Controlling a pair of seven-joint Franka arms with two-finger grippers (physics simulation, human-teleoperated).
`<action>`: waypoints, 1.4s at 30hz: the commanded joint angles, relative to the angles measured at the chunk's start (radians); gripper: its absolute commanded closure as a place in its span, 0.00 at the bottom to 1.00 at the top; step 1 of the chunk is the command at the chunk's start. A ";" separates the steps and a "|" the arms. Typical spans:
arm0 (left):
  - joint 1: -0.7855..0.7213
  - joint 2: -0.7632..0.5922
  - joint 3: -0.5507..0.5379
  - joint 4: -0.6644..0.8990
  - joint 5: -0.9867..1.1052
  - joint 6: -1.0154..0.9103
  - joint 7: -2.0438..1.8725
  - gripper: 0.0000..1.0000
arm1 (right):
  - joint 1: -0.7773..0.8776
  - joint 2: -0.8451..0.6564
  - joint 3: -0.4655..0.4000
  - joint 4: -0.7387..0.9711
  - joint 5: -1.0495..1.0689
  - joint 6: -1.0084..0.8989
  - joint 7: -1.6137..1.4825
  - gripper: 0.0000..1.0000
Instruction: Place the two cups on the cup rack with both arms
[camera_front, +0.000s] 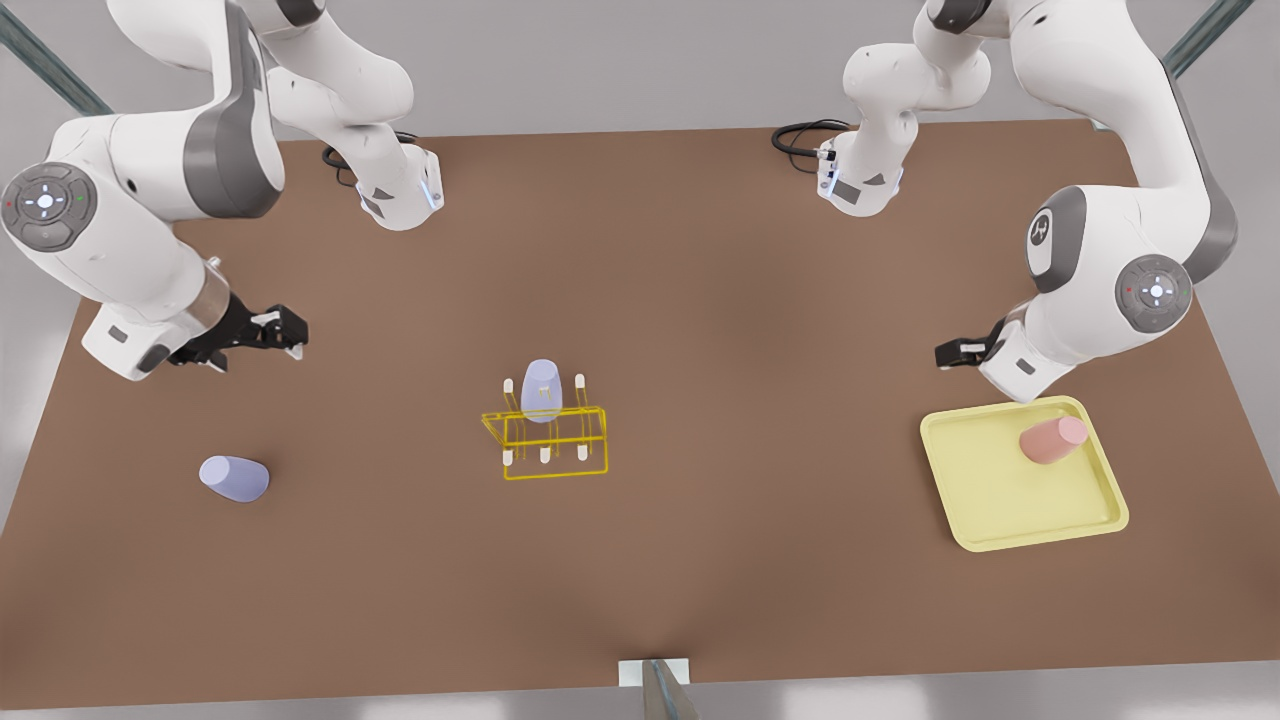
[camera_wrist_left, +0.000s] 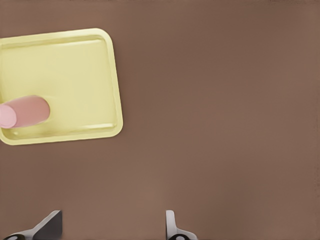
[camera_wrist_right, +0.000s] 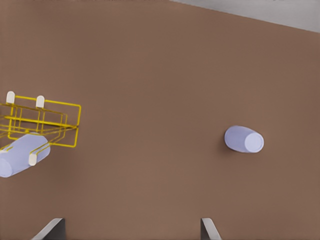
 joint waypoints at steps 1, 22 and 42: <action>0.000 -0.001 0.001 0.000 0.000 0.016 -0.031 0.00 | -0.006 -0.002 0.000 -0.007 0.000 0.016 -0.035 0.00; 0.307 0.340 0.188 -0.153 -0.037 0.581 0.463 0.00 | -0.348 0.503 -0.017 0.038 0.019 0.425 -0.265 0.00; 0.316 0.464 0.186 -0.181 -0.068 0.749 0.460 0.00 | -0.432 0.504 -0.017 -0.263 0.007 0.791 -0.300 0.00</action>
